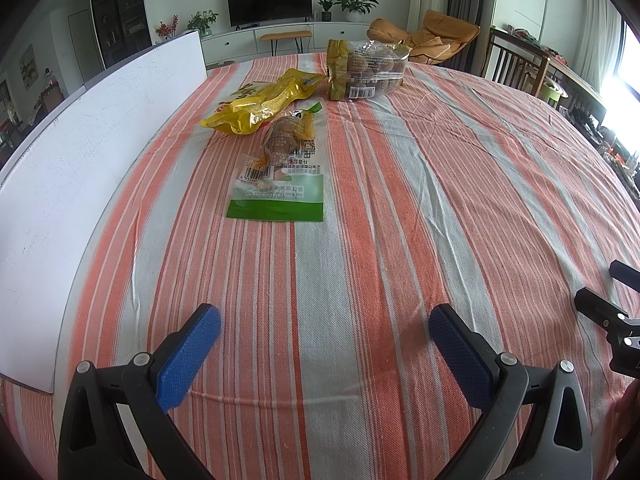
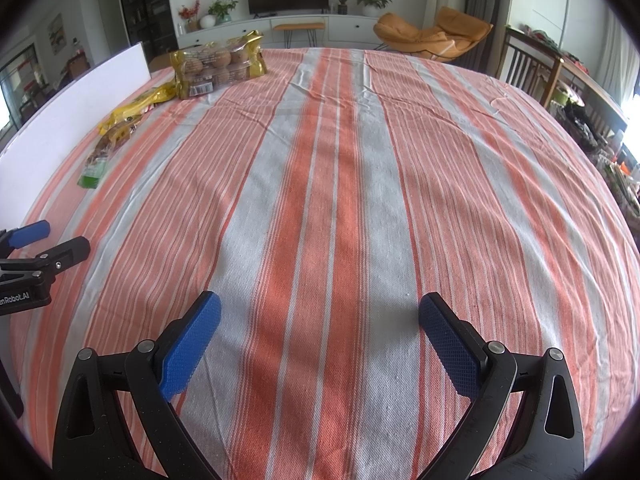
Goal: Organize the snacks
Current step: 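Grasp the long yellow bag with the left gripper while the right reaches the green-label bag, then grasp the green-label bag with the right gripper while the left lifts the yellow bag, then carry both bags over the white box and open both grippers to drop them, then move both grippers back toward the remaining snacks on the table, then grasp the cream rice-cake pack with the left gripper and lift it, then set the rice-cake pack back on the table and open the left gripper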
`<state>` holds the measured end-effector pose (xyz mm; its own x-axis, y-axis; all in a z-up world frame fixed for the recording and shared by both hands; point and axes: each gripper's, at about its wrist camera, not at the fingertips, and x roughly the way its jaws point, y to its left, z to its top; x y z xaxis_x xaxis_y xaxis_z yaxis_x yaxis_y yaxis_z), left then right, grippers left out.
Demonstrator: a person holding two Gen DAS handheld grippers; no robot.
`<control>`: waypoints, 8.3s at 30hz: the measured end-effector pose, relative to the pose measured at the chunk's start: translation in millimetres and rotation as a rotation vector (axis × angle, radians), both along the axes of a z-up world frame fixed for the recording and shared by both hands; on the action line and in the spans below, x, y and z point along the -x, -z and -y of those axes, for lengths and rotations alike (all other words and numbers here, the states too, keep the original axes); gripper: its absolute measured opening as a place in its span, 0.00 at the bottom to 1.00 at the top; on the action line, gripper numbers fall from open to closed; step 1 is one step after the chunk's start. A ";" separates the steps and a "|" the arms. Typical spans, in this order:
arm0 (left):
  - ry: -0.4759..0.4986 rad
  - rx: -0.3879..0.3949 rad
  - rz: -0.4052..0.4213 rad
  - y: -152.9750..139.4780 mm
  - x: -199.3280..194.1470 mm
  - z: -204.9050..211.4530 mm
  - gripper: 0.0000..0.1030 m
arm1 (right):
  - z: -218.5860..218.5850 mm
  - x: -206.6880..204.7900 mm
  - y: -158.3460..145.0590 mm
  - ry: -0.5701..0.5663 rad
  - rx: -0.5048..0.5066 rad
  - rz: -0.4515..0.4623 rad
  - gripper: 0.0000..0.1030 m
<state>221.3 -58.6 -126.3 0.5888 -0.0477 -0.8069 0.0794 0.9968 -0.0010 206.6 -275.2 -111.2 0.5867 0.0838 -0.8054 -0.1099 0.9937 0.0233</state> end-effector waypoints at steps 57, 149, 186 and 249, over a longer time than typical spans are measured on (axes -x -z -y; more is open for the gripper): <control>0.088 -0.138 -0.053 -31.0 -181.9 -40.6 0.96 | -10.8 -12.9 -9.5 -0.099 -0.082 0.044 0.53; 0.042 0.133 -0.054 -15.2 -4.0 -31.4 1.00 | -11.9 2.7 -8.1 -0.079 0.033 0.030 0.86; 0.040 0.000 0.000 -0.8 -7.5 -23.3 1.00 | -1.1 -1.1 -1.8 -0.041 0.011 0.011 0.94; 0.026 0.001 -0.007 -4.4 1.2 -51.5 1.00 | -0.6 0.6 -1.6 -0.041 0.014 0.011 0.95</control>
